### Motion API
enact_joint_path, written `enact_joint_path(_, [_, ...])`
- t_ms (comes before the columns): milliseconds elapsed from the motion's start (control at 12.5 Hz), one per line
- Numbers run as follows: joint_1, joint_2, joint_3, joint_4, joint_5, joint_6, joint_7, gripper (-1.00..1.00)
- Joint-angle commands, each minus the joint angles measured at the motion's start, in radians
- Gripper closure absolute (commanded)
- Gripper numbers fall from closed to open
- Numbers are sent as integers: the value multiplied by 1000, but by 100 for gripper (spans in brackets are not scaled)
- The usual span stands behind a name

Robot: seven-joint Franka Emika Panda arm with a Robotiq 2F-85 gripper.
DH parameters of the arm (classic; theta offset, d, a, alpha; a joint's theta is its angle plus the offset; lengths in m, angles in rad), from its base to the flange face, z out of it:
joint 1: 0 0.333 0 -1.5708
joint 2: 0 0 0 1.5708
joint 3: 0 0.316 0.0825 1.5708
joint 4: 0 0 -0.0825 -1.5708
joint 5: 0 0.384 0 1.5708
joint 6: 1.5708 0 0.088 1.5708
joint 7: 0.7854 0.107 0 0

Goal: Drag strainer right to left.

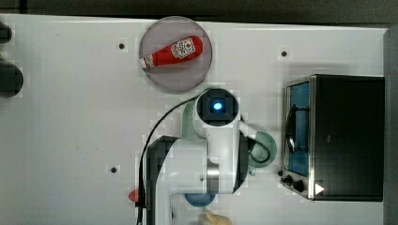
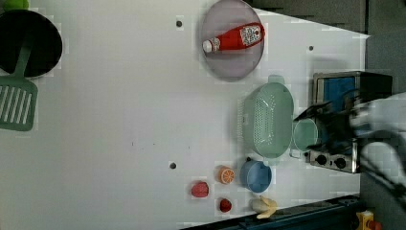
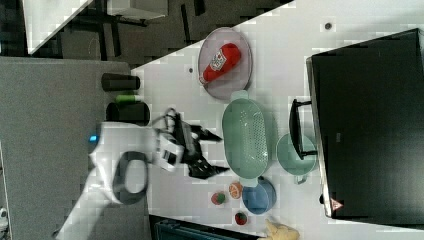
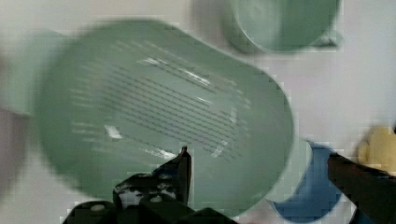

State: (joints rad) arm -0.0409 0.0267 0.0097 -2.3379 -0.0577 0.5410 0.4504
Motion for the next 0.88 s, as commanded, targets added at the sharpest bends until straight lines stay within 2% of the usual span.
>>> enact_joint_path(80, [17,-15,3,-19,11,139,235,-100])
enact_joint_path(480, [24,134,13,-148,12,460,272,-100])
enact_joint_path(720, [35,263,26,-126,13,569,272,-100])
enact_joint_path(880, [43,312,36,-117,25,630,340,-100])
